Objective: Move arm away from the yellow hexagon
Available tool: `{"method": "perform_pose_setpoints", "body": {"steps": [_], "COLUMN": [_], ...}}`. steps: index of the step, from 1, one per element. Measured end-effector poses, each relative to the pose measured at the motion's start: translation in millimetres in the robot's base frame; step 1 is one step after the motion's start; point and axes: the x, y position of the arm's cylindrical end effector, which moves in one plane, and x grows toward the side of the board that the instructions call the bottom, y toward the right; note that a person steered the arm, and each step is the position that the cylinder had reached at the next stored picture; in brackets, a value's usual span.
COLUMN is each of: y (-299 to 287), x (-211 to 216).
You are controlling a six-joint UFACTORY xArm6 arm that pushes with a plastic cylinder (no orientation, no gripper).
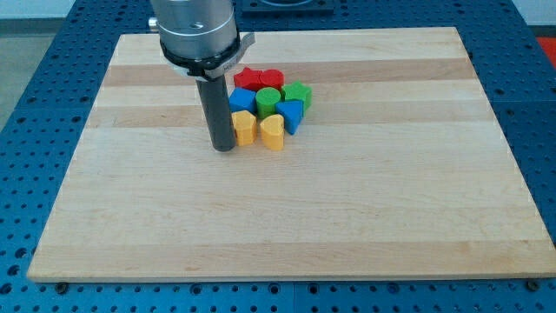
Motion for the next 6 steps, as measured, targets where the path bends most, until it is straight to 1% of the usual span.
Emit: {"method": "perform_pose_setpoints", "body": {"steps": [2, 6], "y": [8.8, 8.8], "x": [-2.9, -9.9]}}
